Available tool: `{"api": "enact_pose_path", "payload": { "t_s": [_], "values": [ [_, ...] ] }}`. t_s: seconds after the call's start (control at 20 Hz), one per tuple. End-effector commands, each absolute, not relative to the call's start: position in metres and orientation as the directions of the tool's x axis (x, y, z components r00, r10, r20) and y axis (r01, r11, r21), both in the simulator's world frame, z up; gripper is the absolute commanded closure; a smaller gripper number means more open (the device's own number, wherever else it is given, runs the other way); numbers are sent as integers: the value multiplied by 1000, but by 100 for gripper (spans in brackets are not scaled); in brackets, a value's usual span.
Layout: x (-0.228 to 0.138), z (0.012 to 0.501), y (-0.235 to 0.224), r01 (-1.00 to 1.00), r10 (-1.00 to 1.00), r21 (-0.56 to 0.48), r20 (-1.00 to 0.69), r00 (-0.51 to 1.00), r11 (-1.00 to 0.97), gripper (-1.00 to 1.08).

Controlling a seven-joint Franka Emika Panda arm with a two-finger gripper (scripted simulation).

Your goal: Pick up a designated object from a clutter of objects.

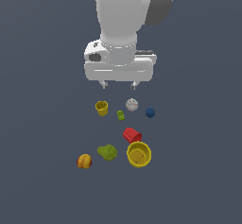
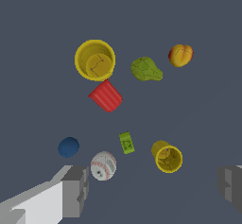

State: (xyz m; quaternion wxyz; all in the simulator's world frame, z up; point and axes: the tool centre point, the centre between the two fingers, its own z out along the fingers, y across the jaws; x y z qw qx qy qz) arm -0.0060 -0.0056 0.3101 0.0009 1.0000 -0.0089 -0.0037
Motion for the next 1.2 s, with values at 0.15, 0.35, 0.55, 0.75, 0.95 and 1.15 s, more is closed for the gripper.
{"api": "enact_pose_path", "payload": {
  "t_s": [0.15, 0.35, 0.55, 0.75, 0.95, 1.15],
  "values": [
    [-5, 286, 11, 9, 9, 8, -8, 1000, -1000, -92],
    [-6, 259, 30, 41, 41, 14, -7, 999, -999, -92],
    [-12, 225, 55, 84, 84, 19, -6, 996, -996, -92],
    [-22, 186, 84, 135, 135, 21, -5, 991, -991, -92],
    [-38, 150, 112, 185, 185, 19, -3, 983, -982, -92],
    [-55, 122, 134, 228, 228, 14, -2, 974, -974, -92]
  ]
}}
